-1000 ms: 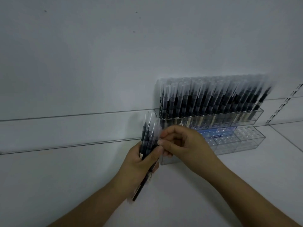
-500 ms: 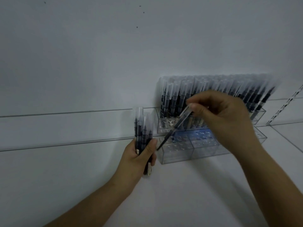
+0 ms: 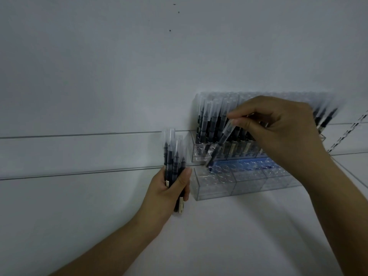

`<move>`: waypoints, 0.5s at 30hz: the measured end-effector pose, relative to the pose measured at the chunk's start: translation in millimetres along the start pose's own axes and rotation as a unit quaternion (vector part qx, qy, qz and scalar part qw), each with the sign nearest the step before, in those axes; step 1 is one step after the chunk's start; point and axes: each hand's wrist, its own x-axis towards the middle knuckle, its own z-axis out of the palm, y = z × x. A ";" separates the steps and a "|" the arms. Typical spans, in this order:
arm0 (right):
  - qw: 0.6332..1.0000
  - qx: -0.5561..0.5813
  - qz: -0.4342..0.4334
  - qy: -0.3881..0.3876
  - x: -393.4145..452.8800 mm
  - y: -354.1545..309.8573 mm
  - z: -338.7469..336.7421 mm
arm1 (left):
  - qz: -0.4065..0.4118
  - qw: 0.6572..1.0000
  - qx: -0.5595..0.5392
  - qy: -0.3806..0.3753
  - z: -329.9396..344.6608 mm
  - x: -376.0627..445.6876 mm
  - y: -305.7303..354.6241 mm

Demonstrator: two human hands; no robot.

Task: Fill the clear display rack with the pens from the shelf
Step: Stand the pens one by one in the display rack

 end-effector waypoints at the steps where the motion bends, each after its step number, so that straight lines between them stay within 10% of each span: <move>1: 1.000 0.004 0.000 0.001 0.4 0.1 -0.5 | -0.001 1.000 0.000 0.001 0.1 0.0 0.2; 15: 0.999 -0.002 -0.023 -0.022 10.5 1.0 5.7 | -0.010 0.999 0.024 -0.029 1.2 -3.4 6.2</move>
